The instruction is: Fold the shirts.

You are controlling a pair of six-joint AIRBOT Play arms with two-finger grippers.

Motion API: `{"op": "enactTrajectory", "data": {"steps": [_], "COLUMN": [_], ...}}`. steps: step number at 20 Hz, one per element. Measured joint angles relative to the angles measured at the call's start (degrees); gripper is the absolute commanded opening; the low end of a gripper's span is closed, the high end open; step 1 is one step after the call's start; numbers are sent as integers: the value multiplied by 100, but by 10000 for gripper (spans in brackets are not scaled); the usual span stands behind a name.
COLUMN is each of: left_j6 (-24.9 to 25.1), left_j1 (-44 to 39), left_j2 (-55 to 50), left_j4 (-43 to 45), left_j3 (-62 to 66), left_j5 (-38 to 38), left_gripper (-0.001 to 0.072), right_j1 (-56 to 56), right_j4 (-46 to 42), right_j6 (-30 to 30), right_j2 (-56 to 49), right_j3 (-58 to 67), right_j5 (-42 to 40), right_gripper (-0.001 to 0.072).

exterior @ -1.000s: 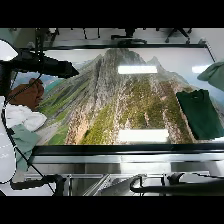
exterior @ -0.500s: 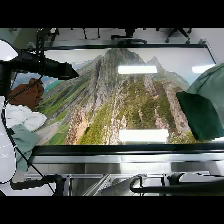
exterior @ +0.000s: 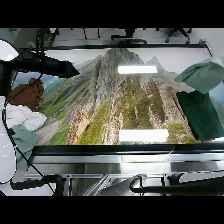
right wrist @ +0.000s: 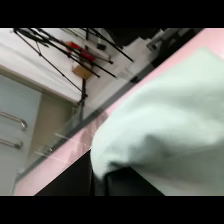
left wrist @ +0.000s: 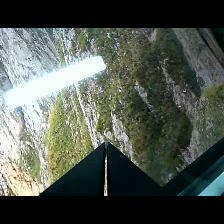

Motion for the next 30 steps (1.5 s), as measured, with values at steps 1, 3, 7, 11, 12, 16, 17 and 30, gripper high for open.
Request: {"op": "enactTrajectory", "data": {"steps": [1,3,7,11,12,16,17,30], "left_j6": [0,0,42,83,87,125,146,236], "left_j1": [-28,-109,-284,-389,-400,-424,-424,-426], "left_j2": [0,0,0,0,0,0,0,0], "left_j4": [0,0,0,2,2,2,2,2], "left_j3": [0,0,0,0,0,0,0,0], "left_j5": [7,7,-4,-37,-37,-37,-37,-46], "left_gripper": [9,9,9,10,9,10,9,9], "right_j1": [-13,-50,-260,-758,-890,-1167,-1193,-1259], "right_j4": [-144,-387,-621,-951,-1185,-2583,-2918,-5322], "right_j6": [15,55,350,903,1082,1696,1818,2350], "right_j2": [-22,-48,-7,205,278,498,538,713], "right_j3": [2,7,9,9,9,-24,-63,-1727], "right_j5": [101,350,1110,1950,2177,2968,3119,3152], "right_gripper": [20,21,21,20,20,21,22,390]}}
